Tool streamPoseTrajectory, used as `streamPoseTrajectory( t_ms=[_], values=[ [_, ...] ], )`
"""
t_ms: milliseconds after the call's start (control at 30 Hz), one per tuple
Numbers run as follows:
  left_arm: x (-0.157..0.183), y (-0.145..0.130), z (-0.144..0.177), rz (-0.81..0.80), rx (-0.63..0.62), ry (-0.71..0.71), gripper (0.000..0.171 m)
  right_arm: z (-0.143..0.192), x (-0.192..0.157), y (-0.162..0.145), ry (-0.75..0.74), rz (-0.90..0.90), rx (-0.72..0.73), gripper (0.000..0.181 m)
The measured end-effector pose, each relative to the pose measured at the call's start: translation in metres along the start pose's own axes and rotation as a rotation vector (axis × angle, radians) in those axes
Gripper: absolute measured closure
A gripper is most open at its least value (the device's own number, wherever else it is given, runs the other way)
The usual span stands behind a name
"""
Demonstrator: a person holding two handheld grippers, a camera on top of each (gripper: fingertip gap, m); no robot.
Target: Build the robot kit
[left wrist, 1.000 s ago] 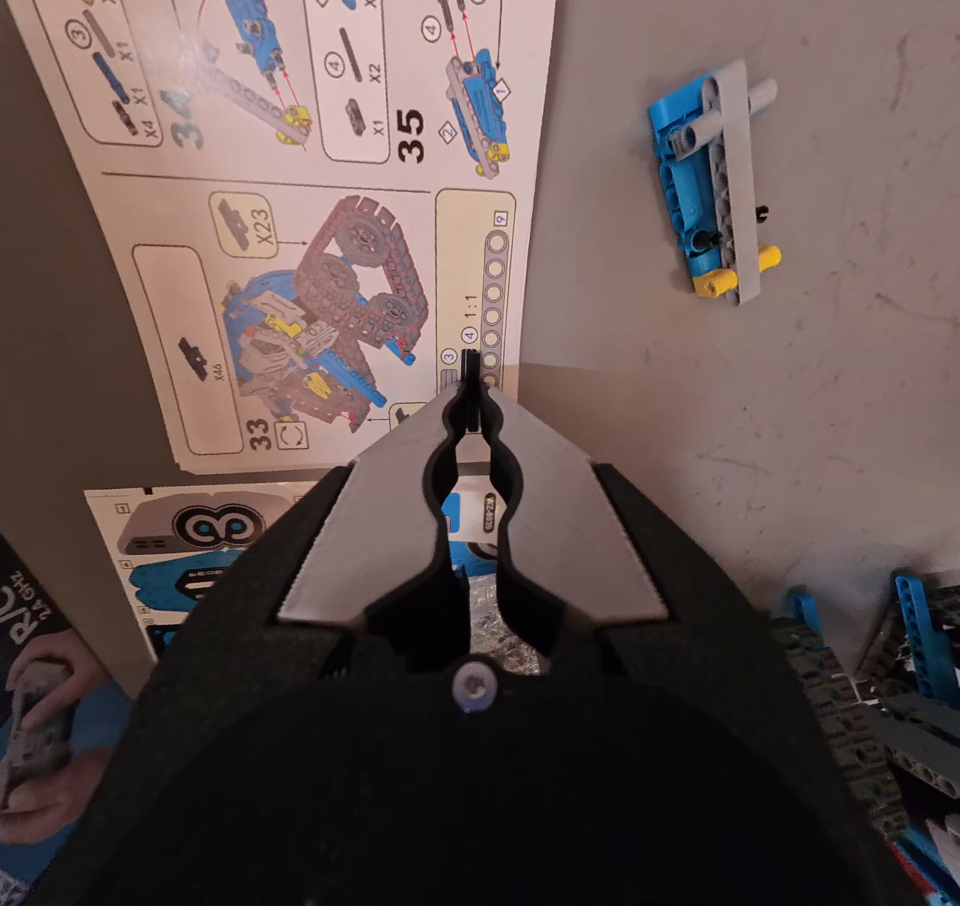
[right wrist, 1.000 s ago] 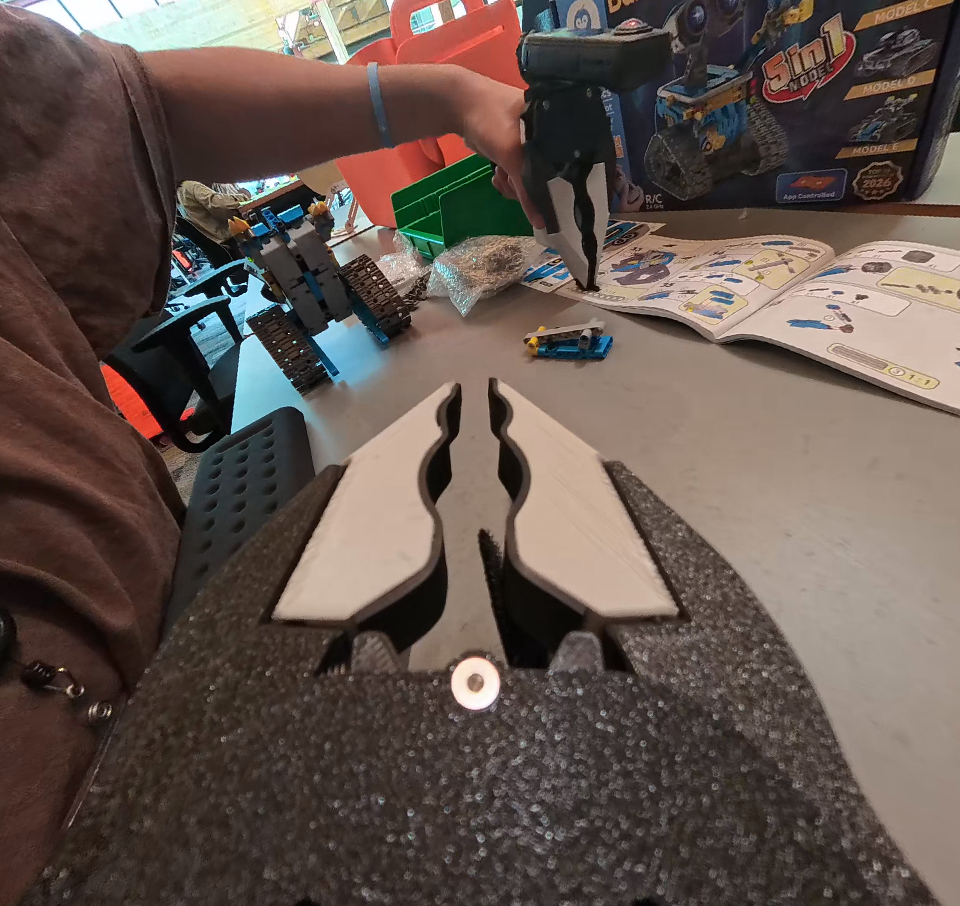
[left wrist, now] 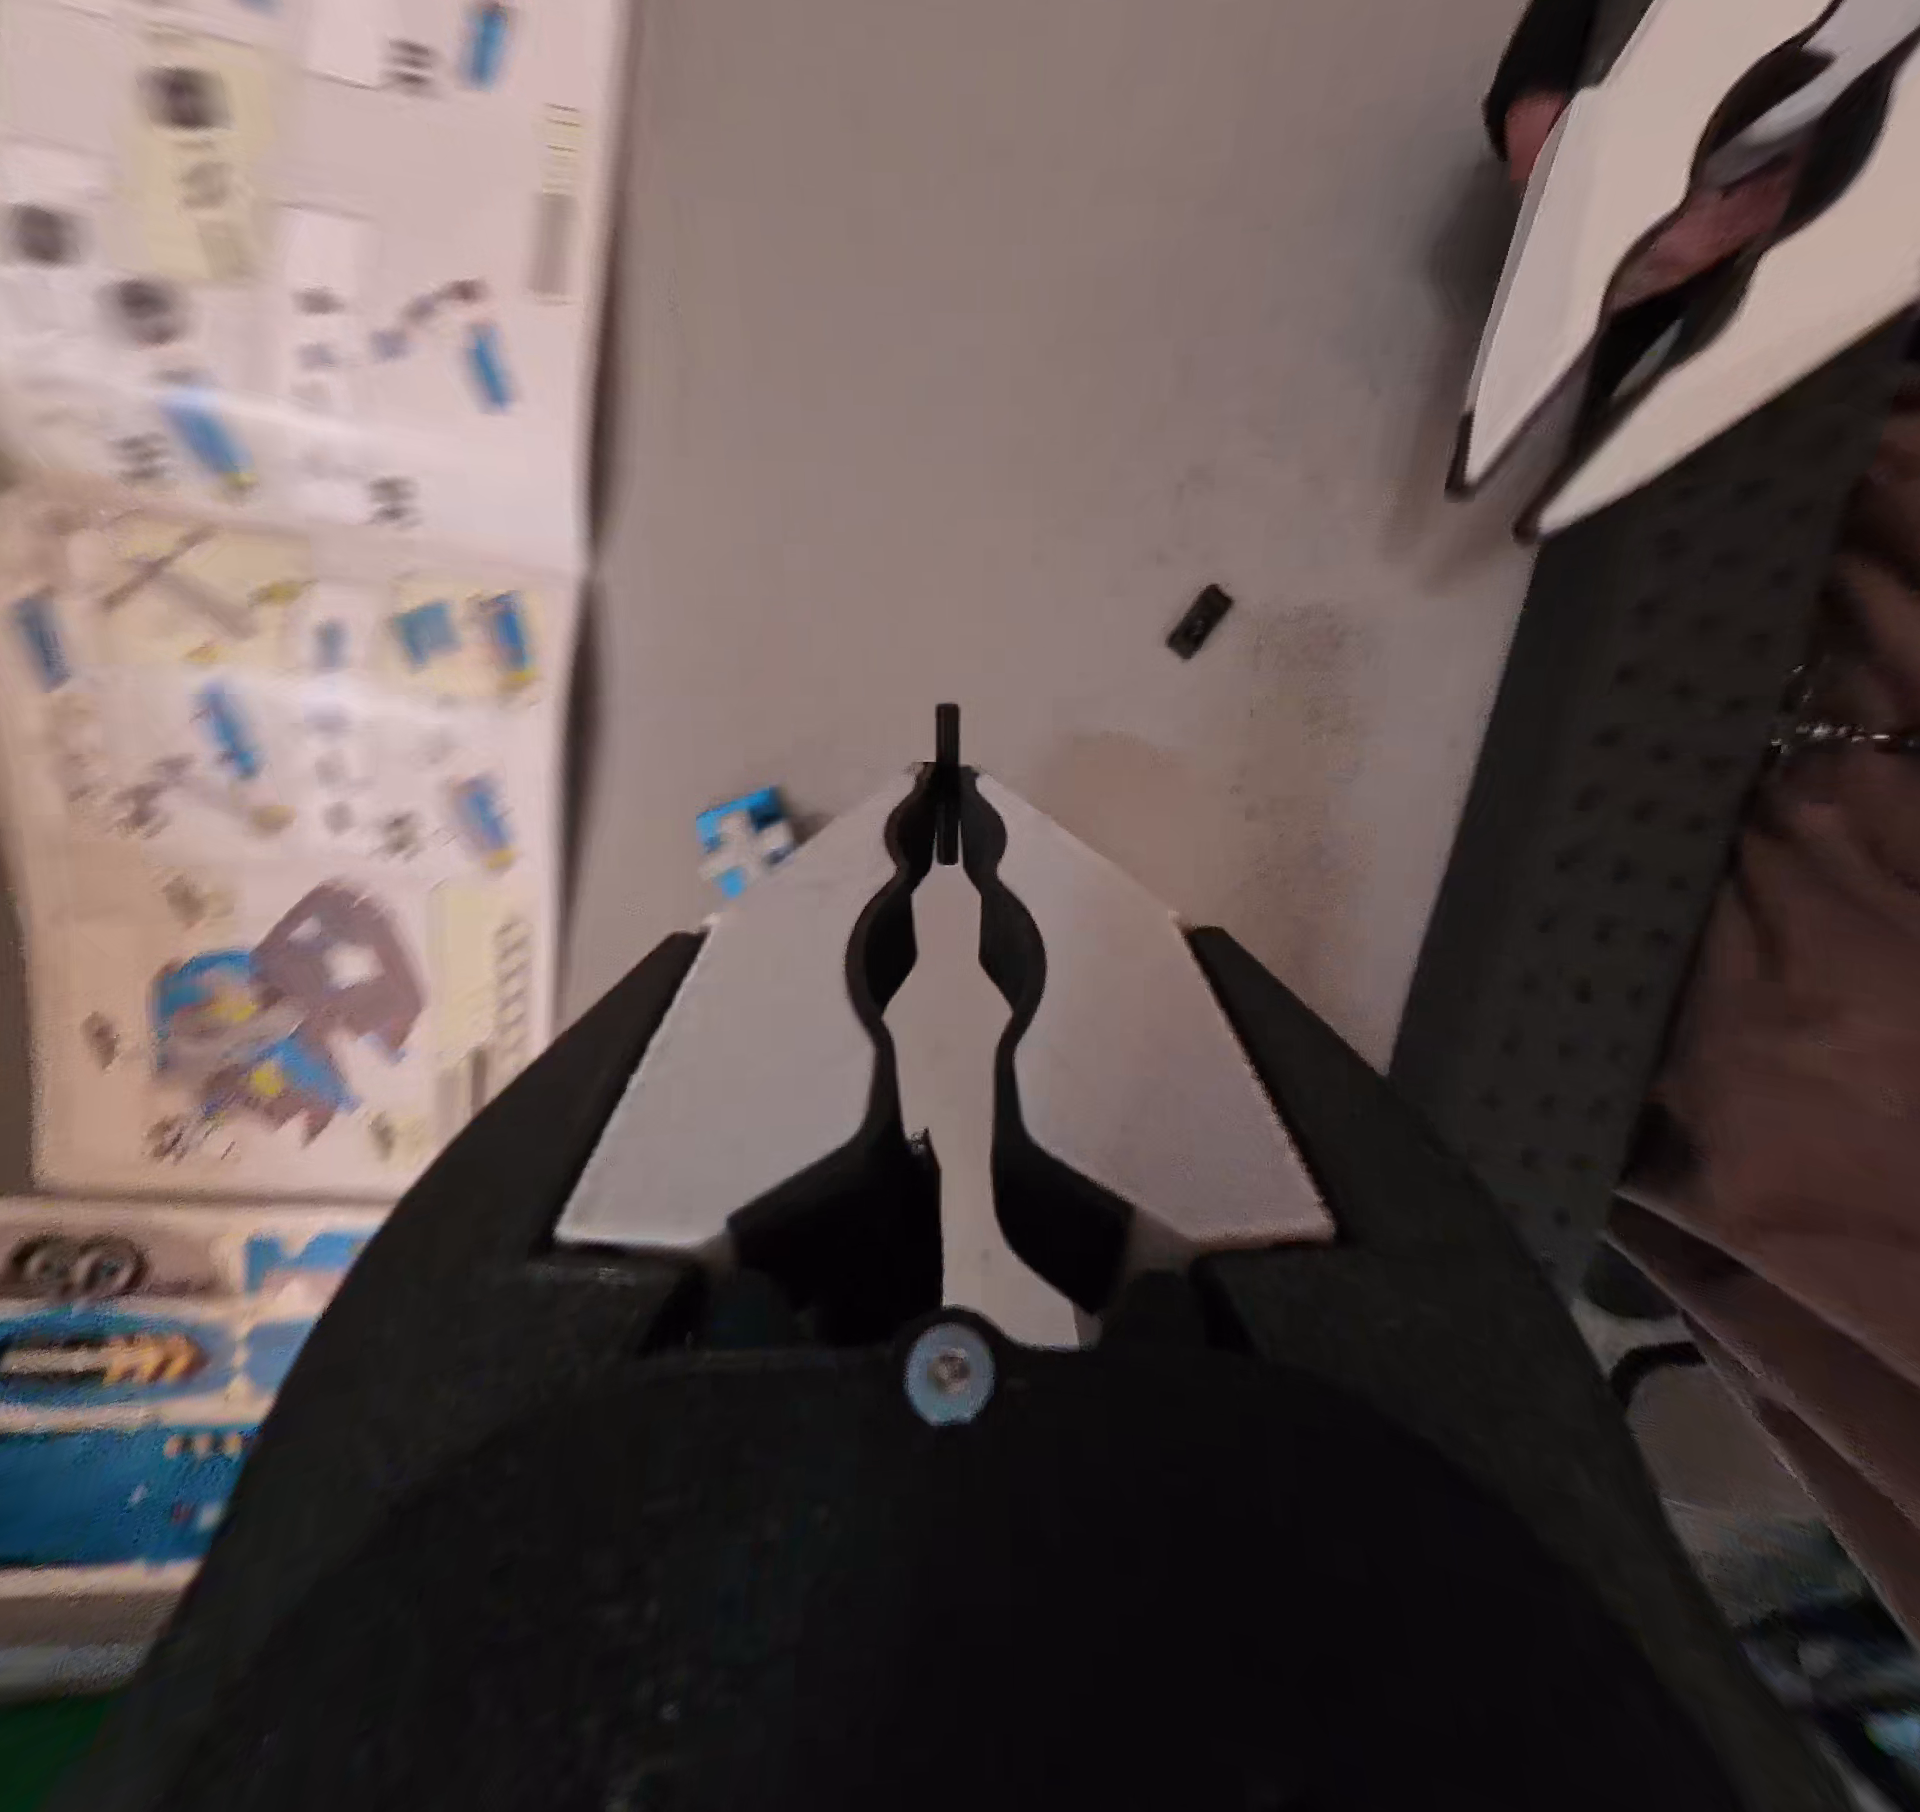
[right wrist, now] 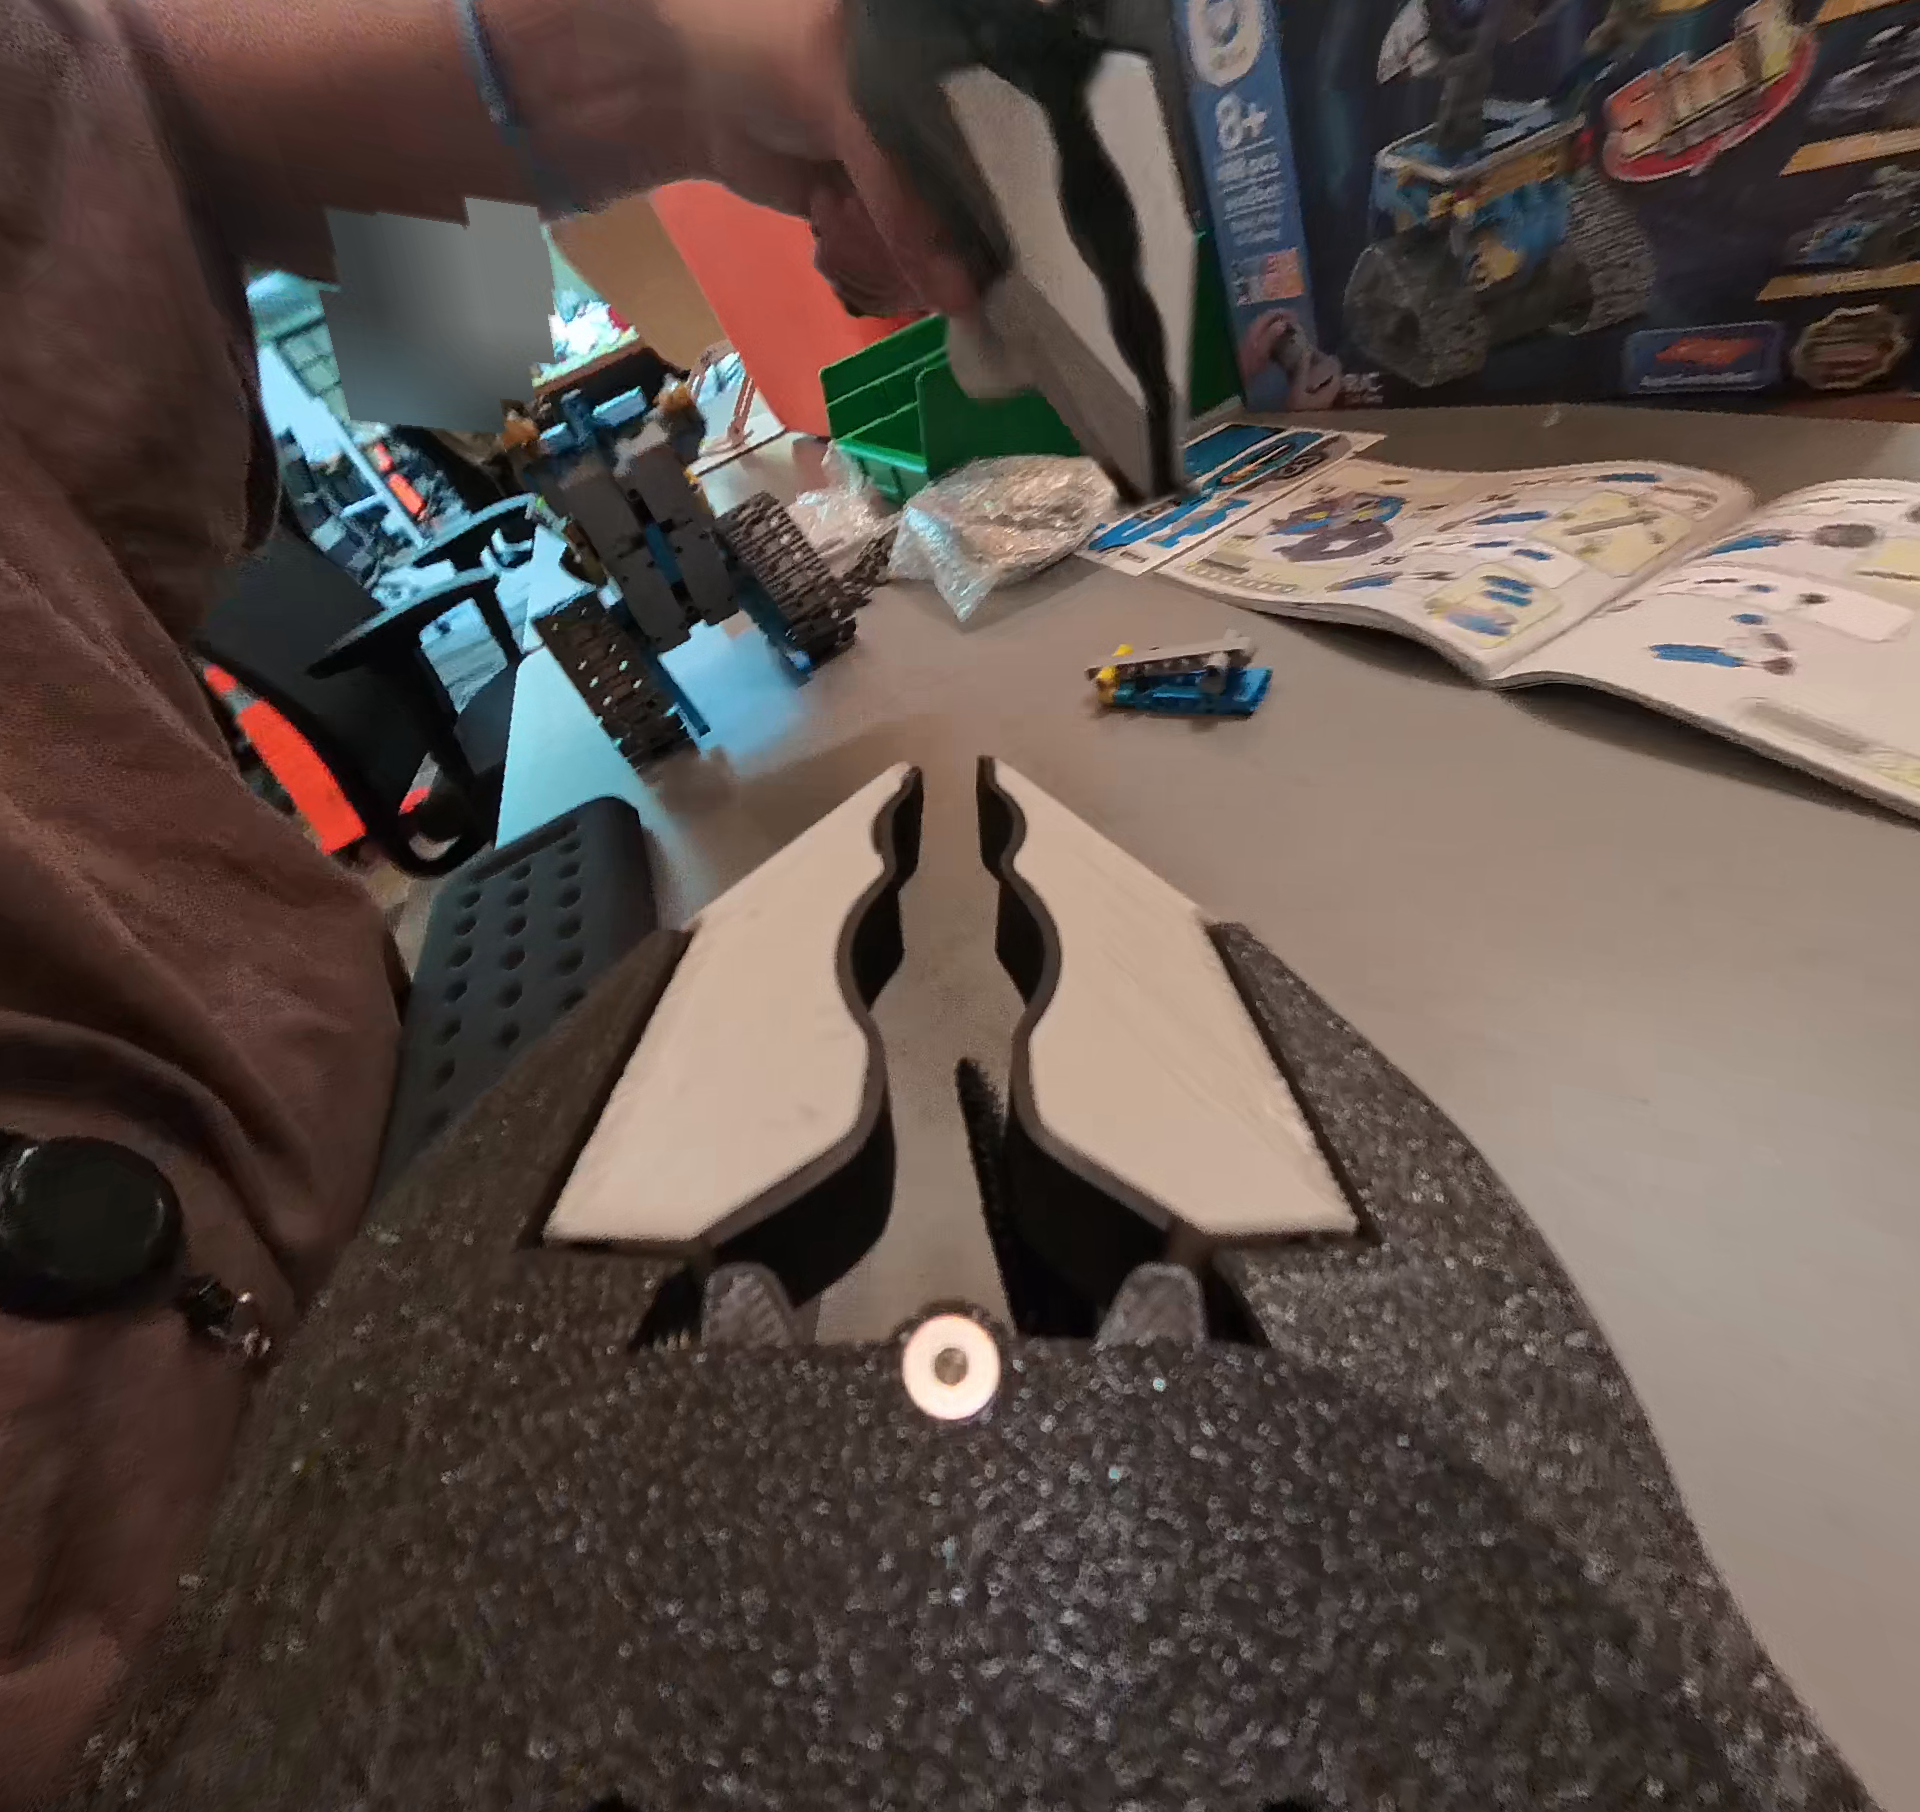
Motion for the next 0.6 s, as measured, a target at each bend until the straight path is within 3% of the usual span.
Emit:
streamPoseTrajectory(
  t_ms=[133, 200, 300, 433, 500, 567, 600],
  values=[
    [0.026, -0.007, -0.069, -0.229, -0.217, -0.008, 0.169, -0.011, -0.019, -0.012, 0.048, 0.120, -0.092, 0.171],
    [0.027, -0.006, -0.090, -0.282, -0.248, -0.036, 0.169, -0.010, -0.021, -0.012, 0.025, 0.170, -0.101, 0.171],
    [0.033, 0.003, -0.105, -0.253, -0.253, -0.120, 0.170, -0.004, -0.018, -0.008, -0.015, 0.177, -0.069, 0.171],
    [0.029, 0.014, -0.108, -0.237, -0.222, -0.115, 0.169, 0.003, -0.010, -0.002, -0.033, 0.118, -0.031, 0.171],
    [0.029, 0.013, -0.108, -0.227, -0.215, -0.107, 0.169, 0.013, 0.009, 0.003, -0.153, 0.117, -0.021, 0.170],
    [0.030, 0.012, -0.107, -0.221, -0.197, -0.090, 0.168, 0.047, 0.057, 0.008, -0.443, 0.140, -0.022, 0.170],
    [0.031, 0.011, -0.107, -0.216, -0.190, -0.086, 0.167, 0.072, 0.089, 0.004, -0.608, 0.140, -0.089, 0.170]
  ],
)
Point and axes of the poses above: each gripper's, where its closed fingertips meet, z back along the fingers, y out of its top, x = y × z across the jaws, the point moved 3 cm from there along z, back along the fingers, and after that the axes turned 10 degrees about z, right-handed, at the moved point
